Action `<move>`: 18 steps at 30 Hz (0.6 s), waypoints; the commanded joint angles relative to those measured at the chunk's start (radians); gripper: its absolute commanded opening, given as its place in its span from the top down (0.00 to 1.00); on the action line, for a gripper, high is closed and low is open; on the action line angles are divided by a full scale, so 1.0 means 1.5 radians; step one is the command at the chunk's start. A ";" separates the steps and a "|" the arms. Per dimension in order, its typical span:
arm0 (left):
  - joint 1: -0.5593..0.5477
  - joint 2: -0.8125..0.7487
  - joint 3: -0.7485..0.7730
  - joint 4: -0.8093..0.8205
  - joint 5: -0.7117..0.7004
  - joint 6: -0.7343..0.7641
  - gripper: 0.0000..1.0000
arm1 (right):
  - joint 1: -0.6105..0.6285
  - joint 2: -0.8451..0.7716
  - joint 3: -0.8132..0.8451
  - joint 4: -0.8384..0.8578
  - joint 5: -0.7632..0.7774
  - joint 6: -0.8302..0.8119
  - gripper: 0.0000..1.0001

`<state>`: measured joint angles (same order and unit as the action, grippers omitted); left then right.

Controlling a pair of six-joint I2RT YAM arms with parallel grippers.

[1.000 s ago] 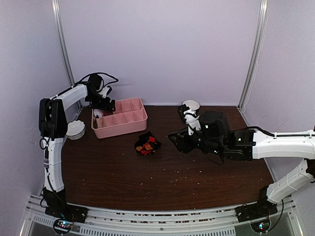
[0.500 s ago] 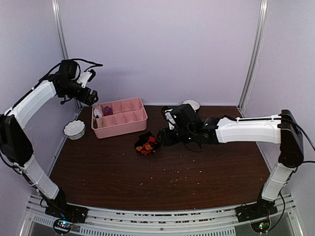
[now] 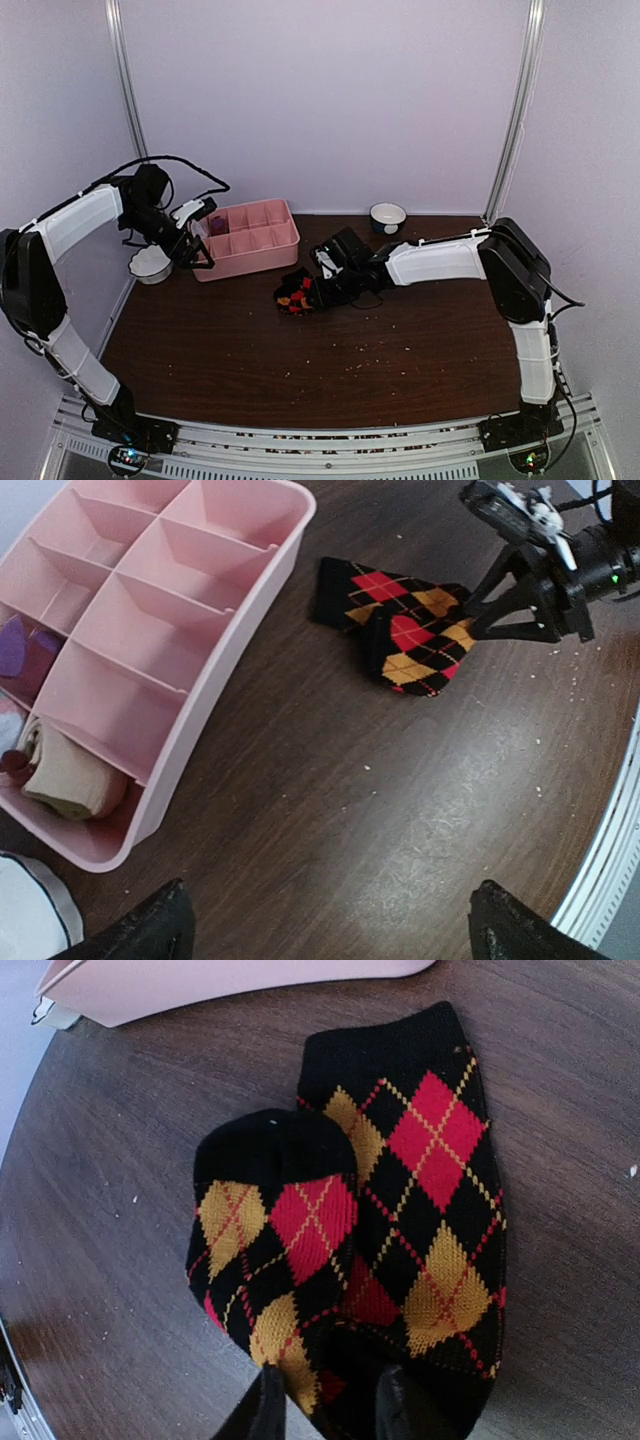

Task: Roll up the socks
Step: Move the sock to the center of the board.

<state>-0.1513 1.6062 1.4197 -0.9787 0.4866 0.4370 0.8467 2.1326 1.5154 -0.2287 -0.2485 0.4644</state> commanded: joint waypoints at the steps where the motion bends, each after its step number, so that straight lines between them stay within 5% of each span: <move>1: -0.028 0.011 0.004 -0.019 0.071 0.018 0.02 | -0.003 -0.011 -0.031 0.048 -0.023 0.077 0.78; 4: -0.053 0.016 0.004 -0.019 0.061 0.015 0.02 | -0.003 -0.028 -0.066 0.097 -0.031 0.100 1.00; 10: -0.105 0.036 0.002 -0.021 0.037 0.016 0.02 | -0.009 -0.100 -0.139 0.115 -0.052 0.093 1.00; 18: -0.173 0.097 0.033 -0.021 0.030 0.027 0.08 | 0.012 -0.253 -0.391 0.185 -0.088 0.111 1.00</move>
<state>-0.3676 1.7008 1.4258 -1.0077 0.5365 0.4480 0.8444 1.8309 1.0592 -0.0078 -0.3492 0.6071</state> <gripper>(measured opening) 0.940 0.014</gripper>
